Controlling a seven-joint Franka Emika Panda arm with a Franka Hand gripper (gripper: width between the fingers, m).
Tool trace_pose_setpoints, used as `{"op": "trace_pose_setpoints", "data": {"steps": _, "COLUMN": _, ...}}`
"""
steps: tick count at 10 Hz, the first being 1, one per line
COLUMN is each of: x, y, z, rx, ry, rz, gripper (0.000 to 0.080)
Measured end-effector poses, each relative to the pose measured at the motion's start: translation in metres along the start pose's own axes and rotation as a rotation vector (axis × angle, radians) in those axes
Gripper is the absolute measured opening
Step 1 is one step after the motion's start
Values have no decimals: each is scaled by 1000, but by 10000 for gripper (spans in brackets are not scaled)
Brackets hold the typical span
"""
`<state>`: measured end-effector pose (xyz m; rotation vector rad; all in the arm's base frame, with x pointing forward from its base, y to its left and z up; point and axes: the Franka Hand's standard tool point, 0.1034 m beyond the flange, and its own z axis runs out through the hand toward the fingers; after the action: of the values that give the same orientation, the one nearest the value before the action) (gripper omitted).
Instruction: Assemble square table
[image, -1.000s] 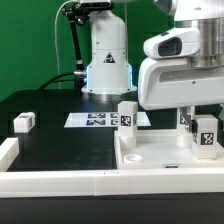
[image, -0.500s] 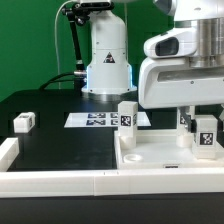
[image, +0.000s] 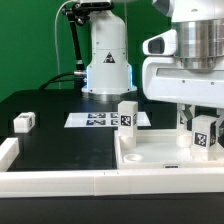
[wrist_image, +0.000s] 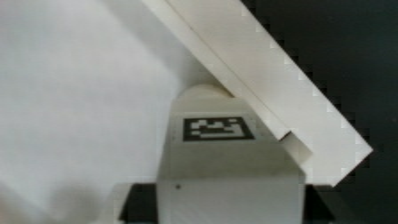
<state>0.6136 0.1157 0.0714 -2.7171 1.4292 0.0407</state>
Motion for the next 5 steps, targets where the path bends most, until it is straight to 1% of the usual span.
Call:
{"op": "trace_pose_setpoints", "data": {"steps": 1, "x": 1, "y": 1, "z": 0, "rx": -1, "ry": -5, "rz": 113, "gripper": 291}}
{"op": "trace_pose_setpoints", "data": {"steps": 2, "x": 1, "y": 2, "z": -1, "rx": -10, "ry": -13, "rz": 201, "gripper": 291}}
{"op": "trace_pose_setpoints", "data": {"steps": 4, "x": 3, "y": 3, "z": -1, "rx": -8, "ry": -15, "rz": 259, "gripper": 291}}
{"op": "trace_pose_setpoints", "data": {"steps": 5, "x": 2, "y": 2, "z": -1, "rx": -6, "ry": -20, "rz": 320, "gripper": 291}}
